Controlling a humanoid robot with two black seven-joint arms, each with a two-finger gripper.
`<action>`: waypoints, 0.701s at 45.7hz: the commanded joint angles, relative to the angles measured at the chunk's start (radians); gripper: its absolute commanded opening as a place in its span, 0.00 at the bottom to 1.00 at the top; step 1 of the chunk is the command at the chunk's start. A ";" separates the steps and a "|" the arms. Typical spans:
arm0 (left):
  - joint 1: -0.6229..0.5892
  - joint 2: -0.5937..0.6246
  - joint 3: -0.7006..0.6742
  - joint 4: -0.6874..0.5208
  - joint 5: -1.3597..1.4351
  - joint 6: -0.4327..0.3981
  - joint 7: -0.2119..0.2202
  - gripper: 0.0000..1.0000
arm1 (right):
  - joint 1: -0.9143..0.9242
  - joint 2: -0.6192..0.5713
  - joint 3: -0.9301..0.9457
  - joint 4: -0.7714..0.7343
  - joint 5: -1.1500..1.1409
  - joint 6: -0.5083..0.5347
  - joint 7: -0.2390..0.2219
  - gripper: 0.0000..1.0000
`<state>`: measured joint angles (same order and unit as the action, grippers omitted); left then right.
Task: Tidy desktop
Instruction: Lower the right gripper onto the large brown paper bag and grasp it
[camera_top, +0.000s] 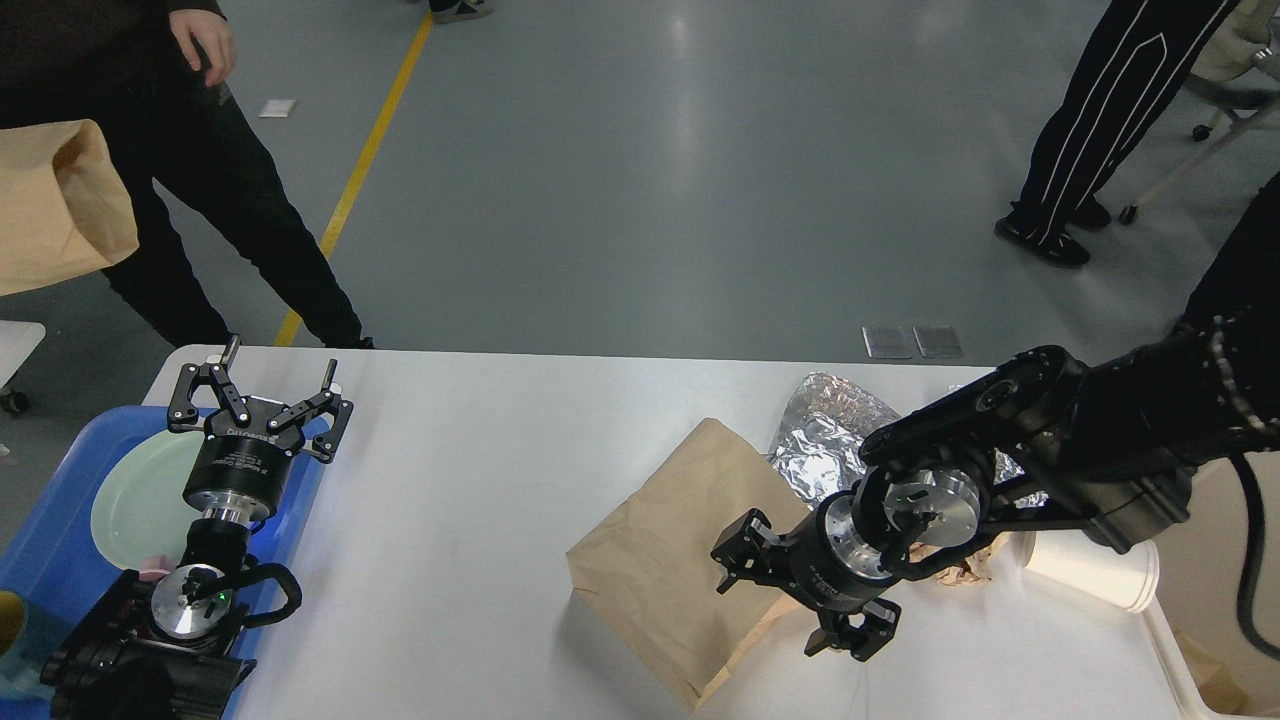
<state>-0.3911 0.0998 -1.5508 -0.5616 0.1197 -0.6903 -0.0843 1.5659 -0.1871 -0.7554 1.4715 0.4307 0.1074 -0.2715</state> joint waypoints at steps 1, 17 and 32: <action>0.000 0.000 0.000 0.000 0.000 0.000 0.000 0.96 | -0.085 0.001 0.066 -0.074 0.002 -0.031 0.002 0.98; 0.000 0.000 0.000 0.000 0.000 0.000 0.000 0.96 | -0.262 0.089 0.082 -0.276 -0.001 -0.054 0.003 0.98; 0.000 0.000 0.000 0.000 0.000 0.000 0.000 0.96 | -0.303 0.112 0.110 -0.310 0.003 -0.061 0.006 0.31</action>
<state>-0.3911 0.0998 -1.5508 -0.5615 0.1197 -0.6903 -0.0843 1.2790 -0.0776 -0.6481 1.1616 0.4316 0.0450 -0.2643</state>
